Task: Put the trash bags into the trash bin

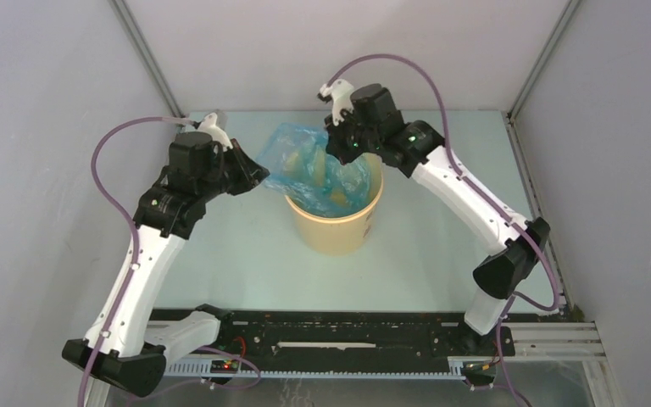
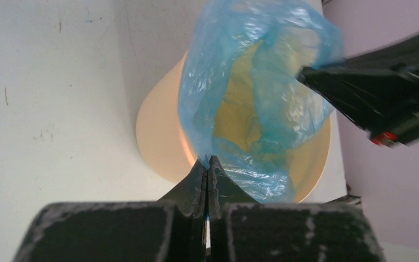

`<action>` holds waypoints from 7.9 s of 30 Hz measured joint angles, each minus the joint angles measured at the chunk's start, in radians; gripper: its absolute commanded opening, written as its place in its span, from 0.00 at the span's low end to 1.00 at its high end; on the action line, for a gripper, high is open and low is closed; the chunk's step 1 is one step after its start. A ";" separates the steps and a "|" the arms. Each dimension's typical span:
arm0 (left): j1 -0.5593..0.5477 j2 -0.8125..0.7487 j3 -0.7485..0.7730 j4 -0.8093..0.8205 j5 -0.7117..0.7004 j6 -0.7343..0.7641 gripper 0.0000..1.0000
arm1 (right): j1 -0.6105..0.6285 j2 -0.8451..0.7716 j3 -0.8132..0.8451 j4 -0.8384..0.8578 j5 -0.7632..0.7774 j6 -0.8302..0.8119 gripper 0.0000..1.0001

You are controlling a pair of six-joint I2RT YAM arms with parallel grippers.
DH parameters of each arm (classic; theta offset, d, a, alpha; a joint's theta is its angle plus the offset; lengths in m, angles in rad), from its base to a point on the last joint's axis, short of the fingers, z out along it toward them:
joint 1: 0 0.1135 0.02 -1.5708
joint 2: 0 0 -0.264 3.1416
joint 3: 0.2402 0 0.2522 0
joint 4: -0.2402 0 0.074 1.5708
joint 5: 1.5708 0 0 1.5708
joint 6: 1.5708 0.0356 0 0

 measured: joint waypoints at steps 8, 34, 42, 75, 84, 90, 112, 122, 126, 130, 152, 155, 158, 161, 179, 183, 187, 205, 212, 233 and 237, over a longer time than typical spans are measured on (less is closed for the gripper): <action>0.056 0.002 0.000 0.018 0.079 -0.084 0.00 | -0.245 -0.028 0.143 -0.151 -0.449 0.391 0.00; 0.127 0.302 0.082 0.025 0.157 -0.107 0.02 | -0.454 0.202 0.249 -0.361 -0.654 0.400 0.42; 0.130 0.303 0.105 0.013 0.161 -0.082 0.00 | -0.453 0.193 0.218 -0.351 -0.652 0.356 0.53; 0.173 0.553 0.185 -0.008 0.176 -0.094 0.00 | -0.513 0.442 0.284 -0.281 -0.622 0.649 0.00; 0.171 0.466 0.049 0.023 0.261 -0.087 0.01 | -0.508 0.402 0.169 -0.326 -0.663 0.573 0.18; 0.174 0.391 -0.033 0.020 0.274 -0.076 0.00 | -0.522 0.400 0.208 -0.450 -0.597 0.462 0.56; 0.168 0.348 -0.122 0.054 0.287 -0.128 0.00 | -0.145 -0.327 -0.229 -0.220 -0.277 0.967 0.73; 0.168 0.348 -0.122 0.061 0.286 -0.127 0.00 | -0.040 -0.111 -0.117 -0.348 0.046 1.184 0.60; 0.168 0.346 -0.122 0.061 0.286 -0.127 0.00 | -0.011 -0.086 -0.090 -0.419 0.151 1.228 0.58; 0.168 0.345 -0.122 0.068 0.286 -0.128 0.00 | 0.000 -0.069 -0.065 -0.464 0.233 1.246 0.58; 0.168 0.331 -0.129 0.092 0.269 -0.116 0.00 | -0.086 -0.049 0.056 -0.484 0.097 1.163 0.00; 0.168 0.330 -0.132 0.093 0.260 -0.111 0.00 | -0.186 -0.179 -0.040 -0.463 -0.040 1.126 0.00; 0.168 0.329 -0.132 0.093 0.257 -0.109 0.00 | -0.270 -0.288 -0.136 -0.422 -0.149 1.092 0.00; 0.168 0.329 -0.132 0.093 0.257 -0.108 0.00 | -0.314 -0.379 -0.236 -0.377 -0.235 1.036 0.00; 0.167 0.164 -0.122 -0.065 0.094 -0.061 0.86 | -0.349 -0.493 -0.589 -0.196 -0.495 0.721 0.00; 0.167 0.127 -0.050 -0.174 0.022 -0.063 0.86 | -0.349 -0.519 -0.625 -0.176 -0.515 0.712 0.00; 0.167 0.068 0.064 -0.262 -0.030 -0.074 0.82 | -0.350 -0.541 -0.641 -0.160 -0.526 0.702 0.00; -0.461 0.230 0.419 -0.145 -0.211 0.195 0.99 | -0.362 -0.598 -0.689 -0.093 -0.540 0.650 0.00; -0.438 0.444 0.479 -0.203 -0.109 0.380 1.00 | -0.377 -0.612 -0.689 -0.091 -0.558 0.634 0.02; -0.371 0.510 0.413 -0.251 0.100 0.522 0.79 | -0.537 -0.457 -0.690 0.124 -0.657 0.792 0.62; -0.371 0.500 0.378 -0.253 0.097 0.520 0.84 | -0.541 -0.378 -0.677 0.160 -0.656 0.805 0.54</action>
